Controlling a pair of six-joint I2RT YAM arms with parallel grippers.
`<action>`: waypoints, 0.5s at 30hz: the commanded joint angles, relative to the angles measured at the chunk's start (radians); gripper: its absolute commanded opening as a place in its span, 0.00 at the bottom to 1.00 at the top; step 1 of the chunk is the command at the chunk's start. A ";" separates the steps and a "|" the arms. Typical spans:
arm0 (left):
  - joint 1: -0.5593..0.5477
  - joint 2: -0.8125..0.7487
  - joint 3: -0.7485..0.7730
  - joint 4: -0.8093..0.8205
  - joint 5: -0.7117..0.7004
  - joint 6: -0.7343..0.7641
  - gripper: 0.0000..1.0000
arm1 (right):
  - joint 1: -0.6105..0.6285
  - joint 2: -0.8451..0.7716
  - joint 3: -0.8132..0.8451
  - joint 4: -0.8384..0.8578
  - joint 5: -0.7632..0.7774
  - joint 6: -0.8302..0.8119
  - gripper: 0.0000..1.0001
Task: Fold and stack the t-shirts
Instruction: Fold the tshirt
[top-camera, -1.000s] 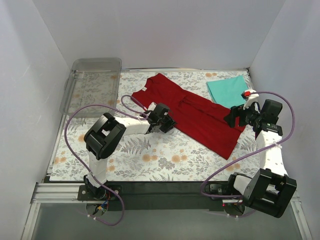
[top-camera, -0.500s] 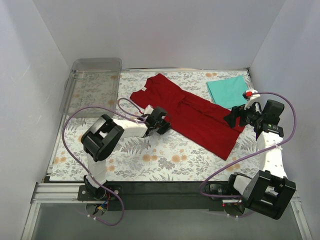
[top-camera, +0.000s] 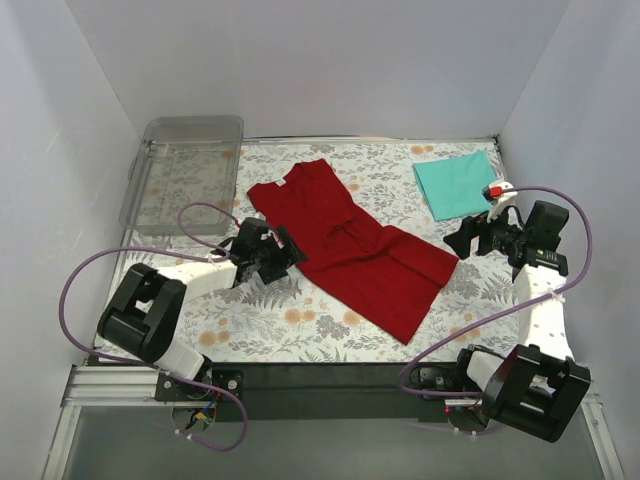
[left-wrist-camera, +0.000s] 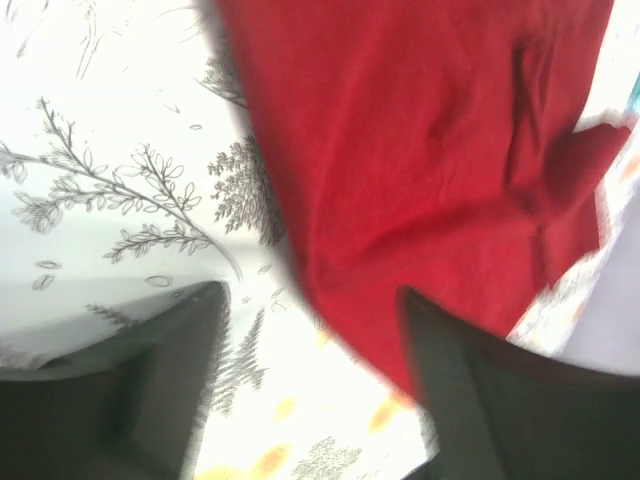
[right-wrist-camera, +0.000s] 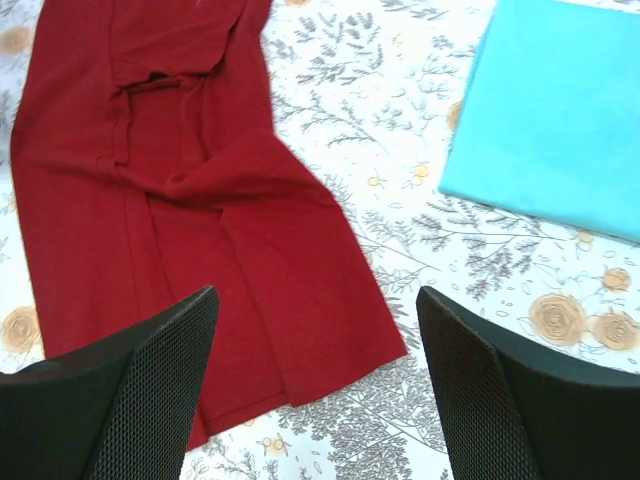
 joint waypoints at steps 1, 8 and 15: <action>0.015 -0.072 -0.032 -0.061 0.136 0.204 0.82 | 0.000 0.052 0.054 -0.134 -0.089 -0.130 0.73; 0.015 -0.245 0.012 -0.092 0.257 0.302 0.93 | 0.014 0.310 0.141 -0.440 0.032 -0.502 0.73; 0.010 -0.503 -0.111 -0.014 0.315 0.292 0.93 | 0.014 0.465 0.189 -0.434 0.098 -0.517 0.71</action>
